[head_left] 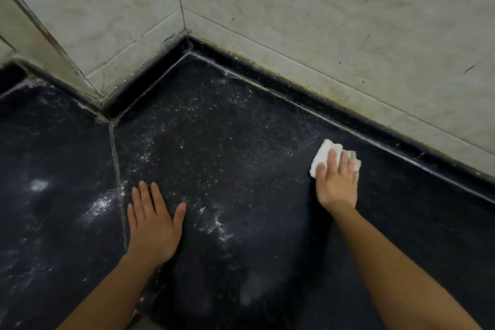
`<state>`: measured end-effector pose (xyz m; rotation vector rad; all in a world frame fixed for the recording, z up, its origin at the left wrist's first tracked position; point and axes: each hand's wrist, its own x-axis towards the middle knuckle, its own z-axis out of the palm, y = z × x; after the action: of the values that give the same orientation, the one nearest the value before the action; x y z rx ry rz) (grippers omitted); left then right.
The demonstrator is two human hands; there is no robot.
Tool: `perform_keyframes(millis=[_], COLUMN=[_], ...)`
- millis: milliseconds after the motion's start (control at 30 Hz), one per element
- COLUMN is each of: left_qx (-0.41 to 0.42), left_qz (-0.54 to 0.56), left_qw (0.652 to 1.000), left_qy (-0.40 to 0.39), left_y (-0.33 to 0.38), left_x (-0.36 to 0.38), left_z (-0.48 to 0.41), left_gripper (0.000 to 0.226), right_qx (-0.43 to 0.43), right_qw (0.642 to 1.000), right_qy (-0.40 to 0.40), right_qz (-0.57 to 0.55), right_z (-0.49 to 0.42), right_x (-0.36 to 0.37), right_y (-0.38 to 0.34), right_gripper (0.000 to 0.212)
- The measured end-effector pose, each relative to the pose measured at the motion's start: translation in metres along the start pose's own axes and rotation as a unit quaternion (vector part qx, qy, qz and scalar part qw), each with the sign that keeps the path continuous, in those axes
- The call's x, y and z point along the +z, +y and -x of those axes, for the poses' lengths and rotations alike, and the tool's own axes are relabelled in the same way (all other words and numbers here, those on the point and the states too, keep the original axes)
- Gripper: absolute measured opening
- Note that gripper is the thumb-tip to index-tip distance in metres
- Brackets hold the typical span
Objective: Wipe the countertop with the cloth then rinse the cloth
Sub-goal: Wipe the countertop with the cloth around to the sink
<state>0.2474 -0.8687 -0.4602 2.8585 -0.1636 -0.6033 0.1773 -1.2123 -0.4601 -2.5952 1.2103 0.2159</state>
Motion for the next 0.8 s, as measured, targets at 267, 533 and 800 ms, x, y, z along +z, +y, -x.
perform_keyframes(millis=[267, 533, 800], left_qx=[-0.014, -0.014, -0.018], left_qz=[-0.001, -0.008, -0.011], left_qw=[1.000, 0.999, 0.998], left_qy=[-0.028, -0.048, -0.056], left_y=[0.002, 0.004, 0.005], left_x=[-0.004, -0.009, -0.010], left_z=[-0.002, -0.001, -0.003], left_gripper=[0.079, 0.079, 0.077], right_qx=[-0.312, -0.380, 0.130], right_qw=[0.949, 0.920, 0.991], right_qy=[-0.044, -0.004, 0.008], right_qz=[0.027, 0.095, -0.032], right_z=[0.065, 0.022, -0.047], right_x=[0.043, 0.007, -0.018], right_y=[-0.125, -0.052, -0.036], right_gripper=[0.057, 0.059, 0.057])
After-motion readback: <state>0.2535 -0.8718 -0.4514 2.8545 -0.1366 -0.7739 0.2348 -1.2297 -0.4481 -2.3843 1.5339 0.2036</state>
